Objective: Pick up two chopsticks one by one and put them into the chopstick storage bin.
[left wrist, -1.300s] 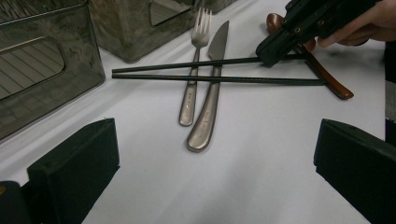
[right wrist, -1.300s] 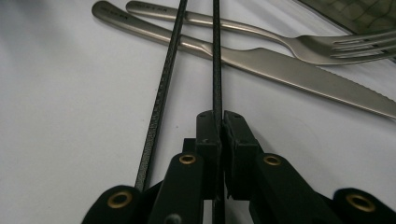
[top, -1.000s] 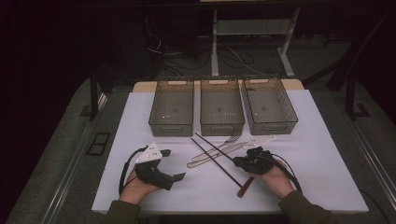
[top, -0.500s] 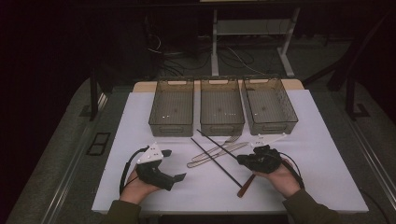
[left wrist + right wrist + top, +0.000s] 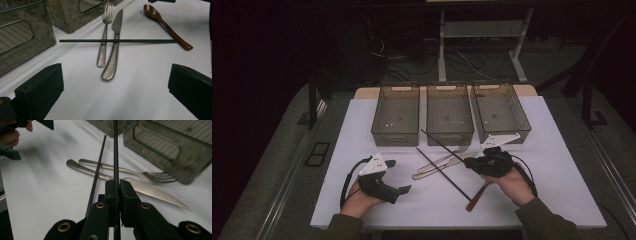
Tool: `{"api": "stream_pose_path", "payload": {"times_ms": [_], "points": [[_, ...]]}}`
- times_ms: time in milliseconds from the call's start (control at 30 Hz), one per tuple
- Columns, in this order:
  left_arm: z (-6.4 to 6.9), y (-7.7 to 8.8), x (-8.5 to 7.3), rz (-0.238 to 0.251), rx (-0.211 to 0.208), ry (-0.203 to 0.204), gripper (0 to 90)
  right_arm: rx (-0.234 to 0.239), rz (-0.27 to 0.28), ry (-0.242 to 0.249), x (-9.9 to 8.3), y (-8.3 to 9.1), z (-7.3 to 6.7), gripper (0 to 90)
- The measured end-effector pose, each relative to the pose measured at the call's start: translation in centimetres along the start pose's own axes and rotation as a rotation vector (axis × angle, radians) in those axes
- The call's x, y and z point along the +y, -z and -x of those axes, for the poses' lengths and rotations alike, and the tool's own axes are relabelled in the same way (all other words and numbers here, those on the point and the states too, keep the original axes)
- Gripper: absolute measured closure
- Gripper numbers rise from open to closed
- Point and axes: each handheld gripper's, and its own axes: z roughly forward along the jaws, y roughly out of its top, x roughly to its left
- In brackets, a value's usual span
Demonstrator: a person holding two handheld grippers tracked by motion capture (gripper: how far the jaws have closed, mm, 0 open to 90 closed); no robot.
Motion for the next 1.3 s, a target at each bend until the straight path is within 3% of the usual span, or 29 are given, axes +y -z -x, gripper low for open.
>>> {"api": "stream_pose_path", "payload": {"times_ms": [600, 1200, 1300], "points": [[0.0, -0.2, 0.1, 0.008, -0.002, 0.002, 0.0, -0.011, 0.015, 0.001, 4.4, -1.3, 0.5, 84.5], [0.1, -0.4, 0.2, 0.007, 0.001, -0.001, 0.0, -0.034, 0.009, -0.013, 9.2, -4.3, 0.9, 84.5], [0.1, -0.3, 0.2, 0.007, 0.001, -0.002, 0.0, -0.035, 0.001, -0.037, 10.3, -5.2, 1.0, 84.5]]}}
